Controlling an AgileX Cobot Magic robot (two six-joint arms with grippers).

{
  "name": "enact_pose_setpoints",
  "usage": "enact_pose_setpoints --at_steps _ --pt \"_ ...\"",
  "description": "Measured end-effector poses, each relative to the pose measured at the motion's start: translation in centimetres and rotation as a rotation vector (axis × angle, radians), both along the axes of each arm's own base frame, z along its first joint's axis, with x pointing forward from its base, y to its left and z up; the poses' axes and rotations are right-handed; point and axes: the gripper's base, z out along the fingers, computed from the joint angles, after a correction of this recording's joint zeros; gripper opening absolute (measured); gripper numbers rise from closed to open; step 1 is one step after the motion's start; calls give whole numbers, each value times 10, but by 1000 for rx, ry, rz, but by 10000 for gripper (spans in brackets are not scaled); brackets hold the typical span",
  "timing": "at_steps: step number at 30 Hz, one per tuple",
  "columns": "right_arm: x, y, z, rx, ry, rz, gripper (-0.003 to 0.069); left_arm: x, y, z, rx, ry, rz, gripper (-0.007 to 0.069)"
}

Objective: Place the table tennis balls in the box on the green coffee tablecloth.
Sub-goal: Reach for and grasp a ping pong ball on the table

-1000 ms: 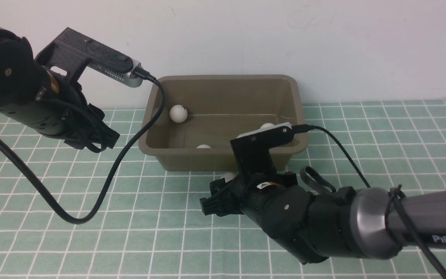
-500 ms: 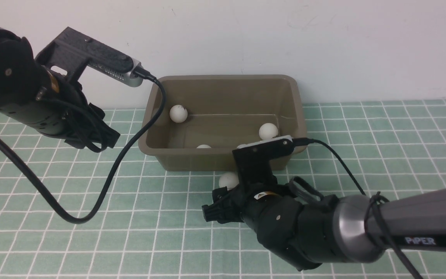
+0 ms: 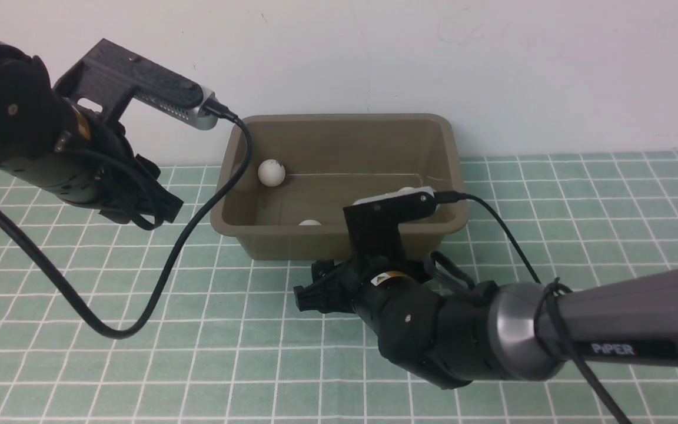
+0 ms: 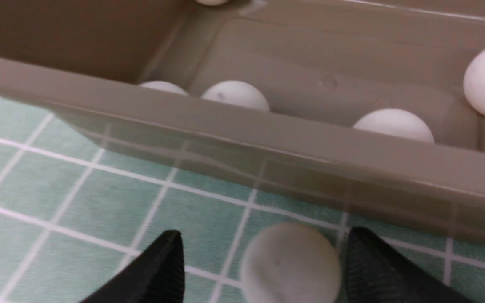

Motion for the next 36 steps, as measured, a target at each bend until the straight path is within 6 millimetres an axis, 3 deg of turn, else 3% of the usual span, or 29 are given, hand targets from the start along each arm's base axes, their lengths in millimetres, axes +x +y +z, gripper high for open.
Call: enact_pose_setpoints --at_steps 8,23,26,29,36 --pt "11 -4 -18 -17 19 -31 462 2 -1 2 -10 -30 -7 288" --pt "26 10 -41 -21 35 -21 462 3 -2 2 -14 -42 -10 288" --pt "27 9 -47 -34 31 -36 438 3 -1 2 -13 -42 -10 288" --pt "30 4 -47 -54 -1 -81 345 3 -1 2 -13 -42 -10 288" --pt "27 3 -48 -177 -18 -69 348 3 -1 2 -13 -42 -10 288"
